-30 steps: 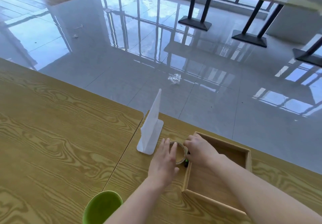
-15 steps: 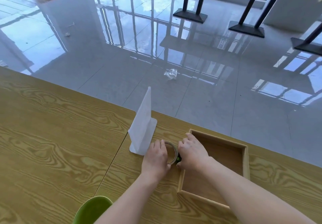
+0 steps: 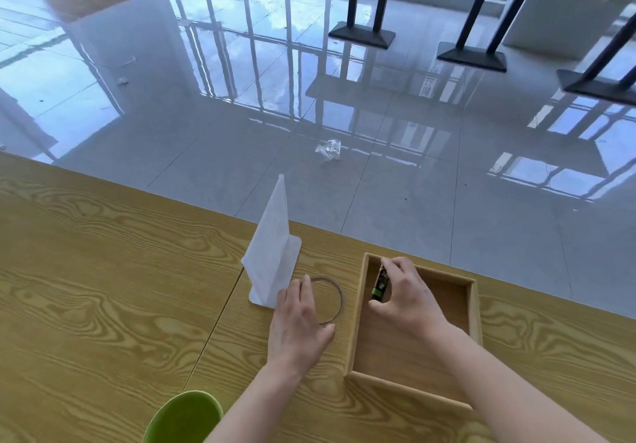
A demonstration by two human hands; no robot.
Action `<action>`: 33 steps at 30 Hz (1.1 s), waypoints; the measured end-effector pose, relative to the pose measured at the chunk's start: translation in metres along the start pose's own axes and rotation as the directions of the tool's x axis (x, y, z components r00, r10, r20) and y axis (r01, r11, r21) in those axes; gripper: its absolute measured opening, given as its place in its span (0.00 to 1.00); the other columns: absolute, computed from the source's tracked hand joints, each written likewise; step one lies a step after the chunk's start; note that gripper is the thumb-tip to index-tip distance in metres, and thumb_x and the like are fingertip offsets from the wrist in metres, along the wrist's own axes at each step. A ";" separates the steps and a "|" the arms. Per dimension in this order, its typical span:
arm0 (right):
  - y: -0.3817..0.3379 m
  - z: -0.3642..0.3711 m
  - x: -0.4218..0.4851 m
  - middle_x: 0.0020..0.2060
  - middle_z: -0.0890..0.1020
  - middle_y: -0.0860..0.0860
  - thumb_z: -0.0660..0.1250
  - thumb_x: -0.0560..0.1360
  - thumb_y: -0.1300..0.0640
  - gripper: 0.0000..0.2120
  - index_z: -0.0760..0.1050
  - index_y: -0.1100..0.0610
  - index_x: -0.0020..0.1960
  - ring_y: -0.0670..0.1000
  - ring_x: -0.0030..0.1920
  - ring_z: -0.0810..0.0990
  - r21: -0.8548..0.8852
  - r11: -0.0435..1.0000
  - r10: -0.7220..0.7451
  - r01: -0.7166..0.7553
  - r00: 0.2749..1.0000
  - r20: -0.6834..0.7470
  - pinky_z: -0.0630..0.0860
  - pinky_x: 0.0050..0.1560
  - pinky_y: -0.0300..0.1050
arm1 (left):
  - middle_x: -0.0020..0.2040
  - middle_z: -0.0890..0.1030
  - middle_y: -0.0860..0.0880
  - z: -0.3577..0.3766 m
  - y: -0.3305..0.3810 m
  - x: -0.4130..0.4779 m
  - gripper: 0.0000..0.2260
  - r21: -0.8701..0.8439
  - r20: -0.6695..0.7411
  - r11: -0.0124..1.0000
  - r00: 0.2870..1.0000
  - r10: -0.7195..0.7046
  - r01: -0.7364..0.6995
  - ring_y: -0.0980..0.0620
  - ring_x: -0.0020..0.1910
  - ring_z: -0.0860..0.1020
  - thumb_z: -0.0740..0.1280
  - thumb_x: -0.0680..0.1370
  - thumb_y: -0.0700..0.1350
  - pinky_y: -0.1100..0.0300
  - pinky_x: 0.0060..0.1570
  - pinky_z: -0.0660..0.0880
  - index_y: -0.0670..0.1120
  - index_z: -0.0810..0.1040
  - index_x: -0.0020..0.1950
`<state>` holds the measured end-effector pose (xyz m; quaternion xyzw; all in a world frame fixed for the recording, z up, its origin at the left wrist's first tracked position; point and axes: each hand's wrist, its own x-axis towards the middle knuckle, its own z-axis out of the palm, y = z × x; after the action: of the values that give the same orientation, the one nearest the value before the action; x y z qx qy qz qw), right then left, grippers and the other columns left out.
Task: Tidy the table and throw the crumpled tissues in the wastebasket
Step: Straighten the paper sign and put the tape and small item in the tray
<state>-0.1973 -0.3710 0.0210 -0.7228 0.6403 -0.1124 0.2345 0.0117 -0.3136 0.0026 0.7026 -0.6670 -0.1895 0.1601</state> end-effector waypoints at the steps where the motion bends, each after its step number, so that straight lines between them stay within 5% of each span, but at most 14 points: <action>1: 0.006 -0.001 -0.002 0.65 0.69 0.51 0.74 0.68 0.51 0.42 0.62 0.61 0.76 0.52 0.66 0.72 0.003 0.999 0.039 -0.039 0.999 0.030 0.71 0.64 0.42 | 0.69 0.67 0.48 -0.001 0.002 0.000 0.43 -0.024 -0.004 1.000 1.000 -0.001 0.001 0.50 0.67 0.65 0.72 0.71 0.56 0.60 0.69 0.64 0.41 0.55 0.78; 5: 0.015 0.012 -0.004 0.67 0.67 0.52 0.71 0.68 0.55 0.41 0.59 0.60 0.77 0.53 0.67 0.67 -0.062 0.993 0.112 -0.104 0.980 0.163 0.69 0.66 0.43 | 0.70 0.67 0.49 -0.001 0.008 -0.004 0.44 -0.069 0.003 0.998 1.000 0.004 -0.003 0.49 0.68 0.65 0.73 0.70 0.57 0.60 0.69 0.62 0.42 0.56 0.78; 9: 0.014 0.028 0.003 0.66 0.70 0.54 0.72 0.68 0.54 0.36 0.64 0.57 0.73 0.54 0.63 0.67 -0.088 0.991 0.115 -0.105 0.986 0.120 0.70 0.63 0.44 | 0.72 0.66 0.49 0.000 0.010 -0.009 0.44 -0.080 0.014 0.997 1.000 0.003 -0.002 0.49 0.71 0.63 0.73 0.69 0.57 0.58 0.72 0.61 0.42 0.57 0.78; 15: 0.018 0.029 -0.002 0.74 0.68 0.53 0.78 0.68 0.57 0.42 0.62 0.56 0.77 0.54 0.73 0.67 0.201 0.975 0.080 -0.095 0.993 0.082 0.67 0.72 0.52 | 0.75 0.64 0.49 0.002 0.017 -0.013 0.44 -0.104 0.012 0.994 1.000 0.023 -0.021 0.51 0.73 0.60 0.72 0.69 0.57 0.61 0.73 0.58 0.44 0.57 0.79; 19: 0.025 0.018 -0.021 0.58 0.80 0.47 0.73 0.75 0.55 0.22 0.75 0.55 0.67 0.48 0.55 0.81 0.435 0.886 0.216 -0.162 0.973 -0.079 0.80 0.53 0.45 | 0.76 0.62 0.50 0.006 0.030 -0.010 0.44 -0.124 0.044 0.990 0.996 0.073 -0.068 0.52 0.74 0.60 0.72 0.69 0.55 0.64 0.71 0.56 0.44 0.56 0.79; 22: 0.023 0.009 -0.036 0.40 0.86 0.52 0.72 0.73 0.45 0.14 0.82 0.52 0.54 0.51 0.38 0.85 0.734 0.642 0.284 -0.221 0.958 0.040 0.83 0.37 0.48 | 0.74 0.63 0.51 0.014 0.047 -0.005 0.43 -0.133 0.068 0.981 0.986 0.150 -0.140 0.51 0.71 0.63 0.73 0.69 0.54 0.64 0.70 0.61 0.44 0.58 0.78; 25: 0.027 0.005 -0.045 0.36 0.85 0.50 0.76 0.72 0.54 0.08 0.81 0.46 0.50 0.51 0.31 0.84 0.676 0.714 0.242 -0.184 0.970 0.010 0.80 0.30 0.44 | 0.73 0.63 0.53 0.025 0.066 -0.001 0.42 -0.141 0.081 0.966 0.970 0.229 -0.216 0.52 0.70 0.64 0.72 0.68 0.54 0.66 0.68 0.62 0.45 0.59 0.78; 29: 0.054 -0.003 -0.048 0.36 0.85 0.48 0.75 0.73 0.59 0.09 0.81 0.49 0.51 0.49 0.35 0.84 0.609 0.731 0.431 -0.310 0.900 -0.059 0.84 0.38 0.51 | 0.78 0.58 0.50 0.035 0.077 -0.001 0.45 -0.149 0.119 0.961 0.960 0.252 -0.233 0.52 0.77 0.54 0.74 0.70 0.56 0.64 0.74 0.53 0.46 0.54 0.79; 33: 0.082 -0.003 -0.044 0.46 0.85 0.49 0.73 0.73 0.56 0.11 0.81 0.52 0.55 0.51 0.49 0.82 0.444 0.785 0.532 -0.432 0.837 -0.127 0.79 0.53 0.49 | 0.78 0.59 0.47 0.038 0.061 -0.006 0.38 -0.170 0.112 0.984 0.992 0.064 -0.044 0.51 0.77 0.55 0.68 0.77 0.54 0.60 0.75 0.55 0.45 0.53 0.79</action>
<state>-0.2774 -0.3340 -0.0096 -0.4506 0.7919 -0.2645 0.3160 -0.0600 -0.3103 -0.0012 0.6561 -0.6757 -0.2812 0.1843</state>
